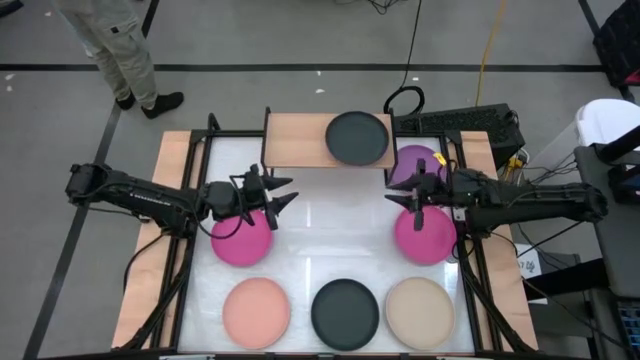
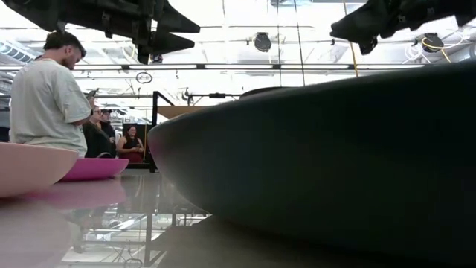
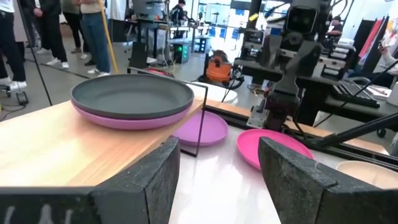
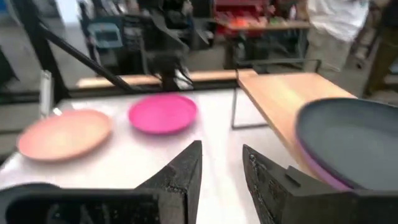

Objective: Place and stack plates onto a shelf
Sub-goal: Stack the purple plate on top of the black plate on the shelf

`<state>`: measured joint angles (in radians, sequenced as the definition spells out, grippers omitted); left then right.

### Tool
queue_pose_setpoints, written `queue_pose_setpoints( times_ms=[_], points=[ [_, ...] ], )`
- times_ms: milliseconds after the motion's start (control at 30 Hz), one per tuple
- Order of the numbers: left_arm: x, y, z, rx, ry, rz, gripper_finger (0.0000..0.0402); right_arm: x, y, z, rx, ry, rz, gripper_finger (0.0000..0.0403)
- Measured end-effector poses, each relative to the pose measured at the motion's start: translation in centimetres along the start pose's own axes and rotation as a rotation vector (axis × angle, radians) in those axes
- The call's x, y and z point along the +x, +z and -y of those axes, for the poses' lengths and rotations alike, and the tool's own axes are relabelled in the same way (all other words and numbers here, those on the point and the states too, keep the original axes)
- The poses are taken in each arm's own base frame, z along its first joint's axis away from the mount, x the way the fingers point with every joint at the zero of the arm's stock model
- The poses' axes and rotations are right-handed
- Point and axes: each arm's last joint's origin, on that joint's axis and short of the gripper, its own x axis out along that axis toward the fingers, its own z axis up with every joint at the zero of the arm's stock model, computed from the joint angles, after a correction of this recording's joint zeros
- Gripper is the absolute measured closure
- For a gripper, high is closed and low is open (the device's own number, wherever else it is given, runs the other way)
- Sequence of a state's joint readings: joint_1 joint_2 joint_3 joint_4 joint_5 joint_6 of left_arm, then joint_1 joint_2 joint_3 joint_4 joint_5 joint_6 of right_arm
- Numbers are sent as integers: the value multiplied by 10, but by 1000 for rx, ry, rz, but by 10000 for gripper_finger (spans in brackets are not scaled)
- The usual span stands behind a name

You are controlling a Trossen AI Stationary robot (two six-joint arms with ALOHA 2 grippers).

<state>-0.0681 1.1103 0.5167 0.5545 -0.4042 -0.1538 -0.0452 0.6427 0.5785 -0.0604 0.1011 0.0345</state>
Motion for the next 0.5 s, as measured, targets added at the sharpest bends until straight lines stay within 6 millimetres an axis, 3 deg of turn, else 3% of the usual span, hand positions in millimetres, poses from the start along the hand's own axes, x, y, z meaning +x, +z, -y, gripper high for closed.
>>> queue_pose_setpoints(
  times_ms=[200, 333, 500],
  points=[
    [0, 0, 0, 3, 0, -1, 181, -5, 27, 2, -40, -87, -189, 305],
    [0, 1, -1, 32, 2, 11, 181, -4, 22, 2, -87, -86, -285, 305],
    [1, 8, -3, 64, 9, 73, 181, -6, 9, 3, -17, -106, -421, 305]
  ],
)
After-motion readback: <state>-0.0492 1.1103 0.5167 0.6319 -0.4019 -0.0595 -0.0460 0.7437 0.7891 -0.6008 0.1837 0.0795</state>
